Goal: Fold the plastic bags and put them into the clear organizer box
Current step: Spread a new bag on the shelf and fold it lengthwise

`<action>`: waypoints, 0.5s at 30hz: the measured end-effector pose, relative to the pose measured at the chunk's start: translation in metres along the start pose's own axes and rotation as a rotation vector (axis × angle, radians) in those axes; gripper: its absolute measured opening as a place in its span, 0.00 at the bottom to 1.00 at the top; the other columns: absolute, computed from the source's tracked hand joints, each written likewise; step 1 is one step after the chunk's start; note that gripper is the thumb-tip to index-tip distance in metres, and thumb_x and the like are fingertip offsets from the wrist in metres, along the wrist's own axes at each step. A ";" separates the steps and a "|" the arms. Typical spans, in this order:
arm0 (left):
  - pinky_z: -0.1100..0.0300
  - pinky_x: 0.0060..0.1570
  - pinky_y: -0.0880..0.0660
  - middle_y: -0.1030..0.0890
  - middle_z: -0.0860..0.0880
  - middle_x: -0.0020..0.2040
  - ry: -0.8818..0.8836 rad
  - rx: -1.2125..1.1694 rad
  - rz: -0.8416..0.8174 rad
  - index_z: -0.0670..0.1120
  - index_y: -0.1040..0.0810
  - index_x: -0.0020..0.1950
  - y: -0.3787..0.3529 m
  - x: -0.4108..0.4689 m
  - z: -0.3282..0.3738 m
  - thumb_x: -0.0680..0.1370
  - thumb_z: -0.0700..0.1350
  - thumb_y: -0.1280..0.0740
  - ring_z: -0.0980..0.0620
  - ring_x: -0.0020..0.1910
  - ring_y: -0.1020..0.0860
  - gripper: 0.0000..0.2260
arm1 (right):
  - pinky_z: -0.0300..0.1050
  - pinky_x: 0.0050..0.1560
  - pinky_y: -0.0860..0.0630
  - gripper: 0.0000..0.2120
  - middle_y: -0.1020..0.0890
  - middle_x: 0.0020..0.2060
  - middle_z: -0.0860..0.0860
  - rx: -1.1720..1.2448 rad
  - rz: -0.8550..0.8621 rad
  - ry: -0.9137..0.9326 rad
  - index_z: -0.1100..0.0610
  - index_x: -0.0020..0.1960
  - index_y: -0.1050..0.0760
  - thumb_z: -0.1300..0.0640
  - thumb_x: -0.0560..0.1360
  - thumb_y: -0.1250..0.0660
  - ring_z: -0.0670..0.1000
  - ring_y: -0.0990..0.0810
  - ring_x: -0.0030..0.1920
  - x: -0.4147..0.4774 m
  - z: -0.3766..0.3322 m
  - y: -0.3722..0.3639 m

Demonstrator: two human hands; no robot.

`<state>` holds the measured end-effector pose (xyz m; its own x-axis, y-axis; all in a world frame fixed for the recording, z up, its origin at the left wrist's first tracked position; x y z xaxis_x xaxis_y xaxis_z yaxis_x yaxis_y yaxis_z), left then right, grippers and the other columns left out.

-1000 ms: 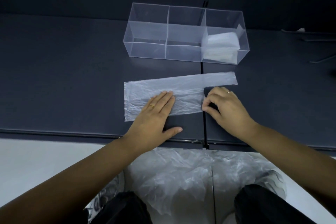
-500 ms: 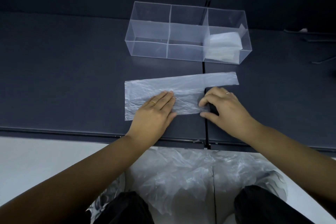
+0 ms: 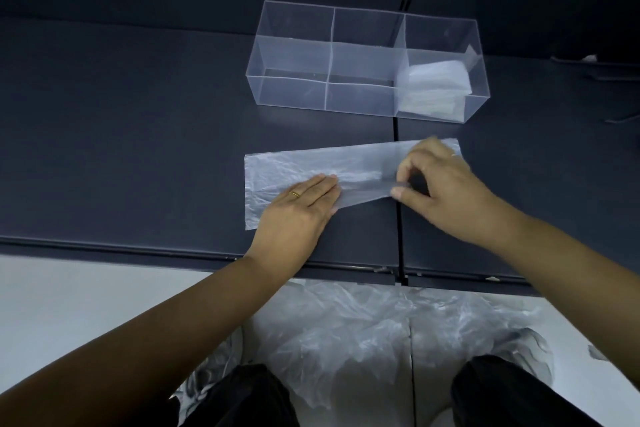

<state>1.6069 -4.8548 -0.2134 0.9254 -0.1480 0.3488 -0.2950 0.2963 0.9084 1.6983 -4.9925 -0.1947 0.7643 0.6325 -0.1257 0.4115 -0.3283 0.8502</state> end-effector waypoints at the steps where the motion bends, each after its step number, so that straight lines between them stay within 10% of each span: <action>1: 0.48 0.54 0.21 0.18 0.42 0.57 -0.005 0.003 0.007 0.38 0.18 0.56 0.001 0.000 0.001 0.74 0.39 0.30 0.44 0.56 0.19 0.11 | 0.38 0.61 0.45 0.16 0.31 0.57 0.44 -0.104 0.054 0.044 0.48 0.51 0.29 0.41 0.70 0.32 0.42 0.33 0.57 -0.003 -0.011 0.005; 5: 0.51 0.53 0.20 0.17 0.43 0.55 0.022 0.001 -0.007 0.39 0.17 0.55 0.004 -0.003 0.006 0.74 0.40 0.30 0.45 0.55 0.18 0.10 | 0.45 0.73 0.61 0.38 0.38 0.73 0.46 -0.345 -0.068 0.288 0.50 0.72 0.37 0.35 0.67 0.33 0.48 0.42 0.74 -0.015 -0.058 -0.037; 10: 0.49 0.54 0.21 0.17 0.43 0.54 0.030 -0.123 -0.063 0.38 0.17 0.54 0.012 -0.006 0.003 0.74 0.37 0.29 0.44 0.55 0.18 0.09 | 0.51 0.64 0.31 0.11 0.19 0.59 0.51 -0.162 0.150 0.217 0.58 0.56 0.19 0.62 0.75 0.30 0.54 0.21 0.60 -0.010 -0.042 -0.036; 15: 0.72 0.59 0.31 0.16 0.53 0.54 0.388 -0.442 -0.105 0.46 0.16 0.55 0.031 -0.031 -0.065 0.78 0.40 0.32 0.61 0.55 0.20 0.08 | 0.27 0.53 0.30 0.05 0.16 0.45 0.39 0.318 0.105 -0.074 0.51 0.44 0.18 0.58 0.76 0.31 0.37 0.20 0.48 0.001 0.011 -0.017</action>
<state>1.5850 -4.7796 -0.2107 0.9881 0.1332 0.0772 -0.1475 0.6755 0.7225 1.6975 -4.9938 -0.2149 0.8396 0.5353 -0.0924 0.4542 -0.5985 0.6599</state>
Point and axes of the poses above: each hand's wrist, its own x-axis towards the middle knuckle, its own y-axis out of the back of the hand, z = x × y, the point moved 9 cm from there along x, towards the middle knuckle
